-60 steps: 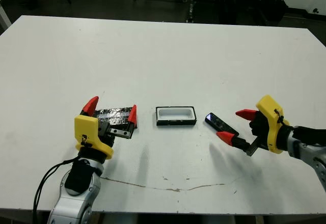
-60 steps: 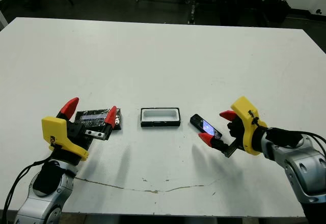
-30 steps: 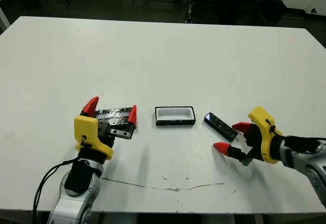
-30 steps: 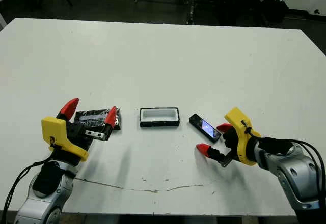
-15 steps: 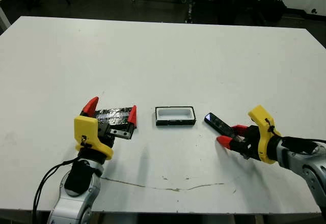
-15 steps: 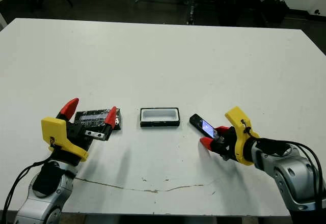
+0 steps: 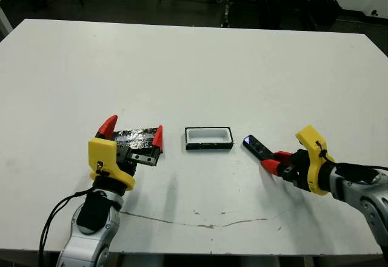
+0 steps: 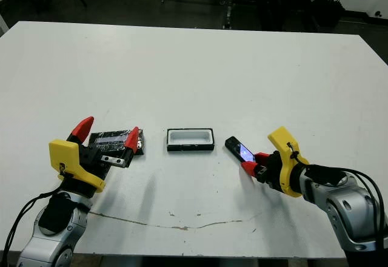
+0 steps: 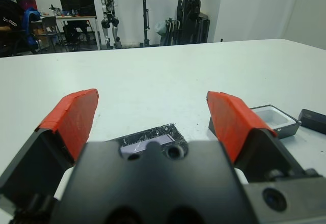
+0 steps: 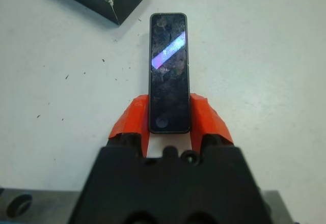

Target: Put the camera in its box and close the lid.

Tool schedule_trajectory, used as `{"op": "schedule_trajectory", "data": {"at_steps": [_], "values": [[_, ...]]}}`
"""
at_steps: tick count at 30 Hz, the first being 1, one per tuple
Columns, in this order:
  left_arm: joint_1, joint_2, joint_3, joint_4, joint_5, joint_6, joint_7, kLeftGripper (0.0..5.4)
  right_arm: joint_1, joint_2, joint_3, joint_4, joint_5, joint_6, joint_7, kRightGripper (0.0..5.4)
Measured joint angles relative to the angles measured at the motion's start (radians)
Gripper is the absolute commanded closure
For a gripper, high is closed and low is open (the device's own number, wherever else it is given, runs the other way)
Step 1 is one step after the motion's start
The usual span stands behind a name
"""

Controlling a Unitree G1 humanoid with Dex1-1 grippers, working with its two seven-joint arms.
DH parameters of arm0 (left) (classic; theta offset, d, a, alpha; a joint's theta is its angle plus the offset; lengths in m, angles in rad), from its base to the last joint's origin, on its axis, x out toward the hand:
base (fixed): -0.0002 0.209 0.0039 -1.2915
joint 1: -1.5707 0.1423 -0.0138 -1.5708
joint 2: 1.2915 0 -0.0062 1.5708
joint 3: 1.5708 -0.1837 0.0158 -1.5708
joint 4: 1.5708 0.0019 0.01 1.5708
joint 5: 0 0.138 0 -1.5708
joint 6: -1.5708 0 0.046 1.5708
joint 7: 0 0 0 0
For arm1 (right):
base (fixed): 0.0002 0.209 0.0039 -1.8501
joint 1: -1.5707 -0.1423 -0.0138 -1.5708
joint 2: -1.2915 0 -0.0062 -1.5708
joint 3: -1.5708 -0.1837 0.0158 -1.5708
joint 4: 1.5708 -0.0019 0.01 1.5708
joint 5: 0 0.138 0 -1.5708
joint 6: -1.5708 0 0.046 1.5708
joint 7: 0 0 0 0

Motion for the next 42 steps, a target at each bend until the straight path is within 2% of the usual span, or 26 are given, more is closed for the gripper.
{"op": "schedule_trajectory", "data": {"at_steps": [6, 10, 14, 17, 20, 22, 32, 37, 42], "values": [[0.0, 0.0, -0.001, 0.0, 0.003, 0.0, 0.001, 0.0, -0.042, -0.037, 0.008, 0.024, -0.006, -0.027, 0.07, 3.74], [0.001, 0.001, 0.001, 0.0, -0.001, 0.0, -0.002, 0.0, -0.167, -0.081, 0.011, 0.051, -0.012, -0.047, 0.133, 3.74], [0.001, 0.001, 0.001, -0.001, -0.001, 0.001, -0.003, 0.0, -0.386, -0.126, 0.045, 0.15, -0.045, -0.137, 0.24, 3.74], [0.002, 0.001, 0.001, -0.002, -0.002, 0.001, -0.006, 0.0, -0.51, -0.126, 0.085, 0.277, -0.08, -0.248, 0.327, 3.74], [0.004, 0.003, 0.001, -0.003, -0.002, 0.002, -0.008, 0.0, -0.603, -0.11, 0.144, 0.426, -0.145, -0.381, 0.395, 3.74], [0.006, 0.003, 0.001, -0.006, -0.002, 0.002, -0.008, 0.0, -0.664, -0.089, 0.181, 0.515, -0.182, -0.433, 0.443, 3.74], [0.004, 0.003, -0.001, -0.007, -0.003, 0.004, -0.014, 0.0, -0.906, 0.04, 0.342, 0.813, -0.308, -0.487, 0.688, 3.74], [0.005, 0.003, -0.001, -0.007, -0.003, 0.004, -0.014, 0.0, -0.934, 0.092, 0.372, 0.915, -0.347, -0.53, 0.754, 3.74], [0.005, 0.002, -0.002, -0.001, -0.003, 0.0, -0.017, 0.0, -0.935, 0.117, 0.38, 0.931, -0.37, -0.577, 0.807, 3.74]]}}
